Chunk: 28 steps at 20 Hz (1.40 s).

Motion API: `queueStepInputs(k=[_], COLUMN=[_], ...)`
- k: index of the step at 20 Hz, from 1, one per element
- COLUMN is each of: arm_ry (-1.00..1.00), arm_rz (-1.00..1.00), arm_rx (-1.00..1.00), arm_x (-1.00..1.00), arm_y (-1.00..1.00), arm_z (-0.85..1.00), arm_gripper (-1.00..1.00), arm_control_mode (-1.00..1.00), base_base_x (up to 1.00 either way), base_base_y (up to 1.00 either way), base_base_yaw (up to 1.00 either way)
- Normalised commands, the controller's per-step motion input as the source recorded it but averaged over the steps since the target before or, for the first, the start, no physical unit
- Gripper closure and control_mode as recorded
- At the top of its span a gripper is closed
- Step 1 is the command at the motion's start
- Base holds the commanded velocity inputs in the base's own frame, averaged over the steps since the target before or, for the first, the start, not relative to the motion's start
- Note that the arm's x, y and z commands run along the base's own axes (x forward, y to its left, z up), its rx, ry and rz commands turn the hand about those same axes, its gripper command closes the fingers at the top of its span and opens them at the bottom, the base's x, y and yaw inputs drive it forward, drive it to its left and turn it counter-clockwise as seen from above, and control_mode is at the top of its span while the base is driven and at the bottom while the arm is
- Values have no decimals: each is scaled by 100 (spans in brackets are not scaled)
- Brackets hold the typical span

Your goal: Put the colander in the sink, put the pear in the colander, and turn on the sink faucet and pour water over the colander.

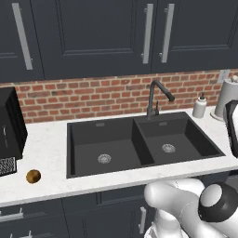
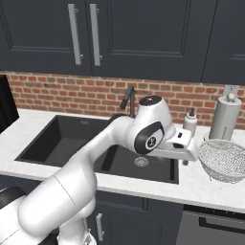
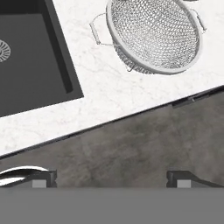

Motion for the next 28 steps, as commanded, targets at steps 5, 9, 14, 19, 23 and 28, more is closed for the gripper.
queueStepInputs(k=[5,9,14,19,23,28], arm_ry=[1,0,0,0,3,1], arm_rz=[11,17,18,13,8,7], arm_rx=[0,0,0,2,2,2], arm_x=[44,49,34,10,6,18], arm_y=[-23,-23,-27,-42,-31,-19], arm_z=[-21,-28,0,0,-10,-11], arm_gripper=[-100,-100,-100,-100,-100,-100], arm_control_mode=[-100,-100,-100,-100,-100,-100], base_base_x=[0,0,0,0,0,0], base_base_y=[0,0,0,0,0,0], base_base_yaw=[0,0,0,0,0,0])
